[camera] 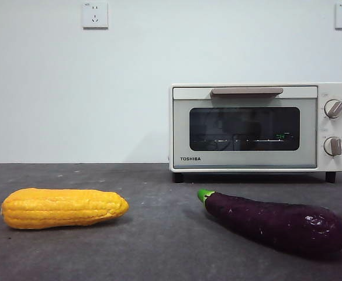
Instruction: Take the eggplant from the table,put the eggplant in the oven
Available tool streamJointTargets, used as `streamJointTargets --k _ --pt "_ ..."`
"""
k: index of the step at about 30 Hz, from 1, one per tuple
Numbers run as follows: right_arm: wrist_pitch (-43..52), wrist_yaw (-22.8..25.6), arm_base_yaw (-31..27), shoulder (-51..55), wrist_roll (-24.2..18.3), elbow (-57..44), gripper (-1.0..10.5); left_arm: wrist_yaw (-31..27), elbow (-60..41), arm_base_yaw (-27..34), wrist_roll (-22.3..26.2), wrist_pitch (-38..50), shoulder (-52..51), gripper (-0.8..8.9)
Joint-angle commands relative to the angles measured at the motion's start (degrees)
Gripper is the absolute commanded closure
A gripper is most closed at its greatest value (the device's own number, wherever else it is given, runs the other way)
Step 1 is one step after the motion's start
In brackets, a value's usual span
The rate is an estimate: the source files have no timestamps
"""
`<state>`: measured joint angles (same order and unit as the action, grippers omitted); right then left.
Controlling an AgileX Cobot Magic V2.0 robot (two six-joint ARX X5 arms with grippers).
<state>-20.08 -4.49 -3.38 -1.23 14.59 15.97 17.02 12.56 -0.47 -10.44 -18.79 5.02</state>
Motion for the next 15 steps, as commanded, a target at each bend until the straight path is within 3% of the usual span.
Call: streamJointTargets --k 1,6,15 --pt "-1.20 -0.04 0.02 -1.55 0.63 4.37 9.6 2.51 3.39 0.15 -0.74 0.42 2.64 8.19" --pt "-5.27 -0.72 0.02 -6.56 -0.20 12.83 9.6 7.06 10.97 0.15 -0.74 0.42 9.81 8.19" --pt "-15.34 -5.20 0.39 -20.22 -7.23 30.67 9.6 17.79 27.28 0.15 -0.50 -0.63 24.96 8.19"
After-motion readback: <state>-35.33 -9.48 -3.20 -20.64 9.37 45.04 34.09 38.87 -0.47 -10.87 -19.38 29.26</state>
